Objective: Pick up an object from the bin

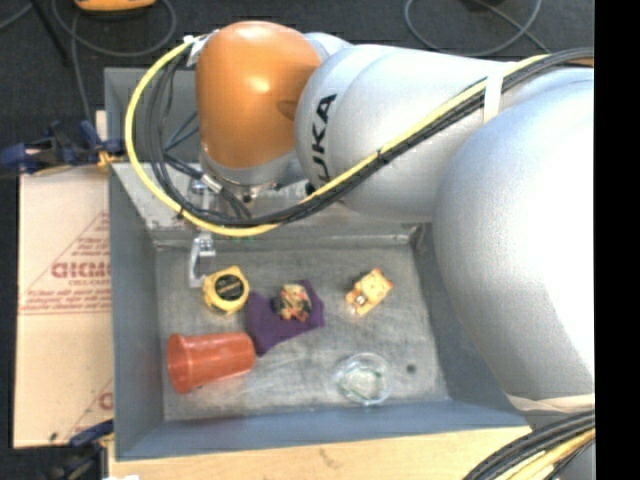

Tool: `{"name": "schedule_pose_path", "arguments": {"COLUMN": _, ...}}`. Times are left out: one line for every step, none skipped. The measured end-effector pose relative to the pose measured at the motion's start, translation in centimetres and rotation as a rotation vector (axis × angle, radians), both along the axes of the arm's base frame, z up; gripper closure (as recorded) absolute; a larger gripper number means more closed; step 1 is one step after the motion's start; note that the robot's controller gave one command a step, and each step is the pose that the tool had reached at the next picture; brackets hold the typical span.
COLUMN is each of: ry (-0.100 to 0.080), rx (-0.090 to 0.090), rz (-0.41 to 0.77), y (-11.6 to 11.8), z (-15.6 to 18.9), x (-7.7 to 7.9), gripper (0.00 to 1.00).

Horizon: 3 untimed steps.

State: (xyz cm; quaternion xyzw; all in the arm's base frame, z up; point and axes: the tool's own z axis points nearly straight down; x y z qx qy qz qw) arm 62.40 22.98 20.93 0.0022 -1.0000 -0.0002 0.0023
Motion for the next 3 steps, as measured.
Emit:
{"name": "schedule_pose_path", "arguments": {"ry": -0.008, "rx": 0.002, "rz": -0.004, "y": -0.1, "z": 0.5, "x": 0.2, "gripper": 0.0}}
{"name": "schedule_pose_path", "arguments": {"ry": -0.013, "rx": 0.002, "rz": 0.057, "y": -4.8, "z": -4.1, "x": -1.7, "gripper": 0.0}}
{"name": "schedule_pose_path", "arguments": {"ry": -0.002, "rx": -0.003, "rz": 0.05, "y": -7.7, "z": -7.0, "x": -1.8, "gripper": 0.0}}
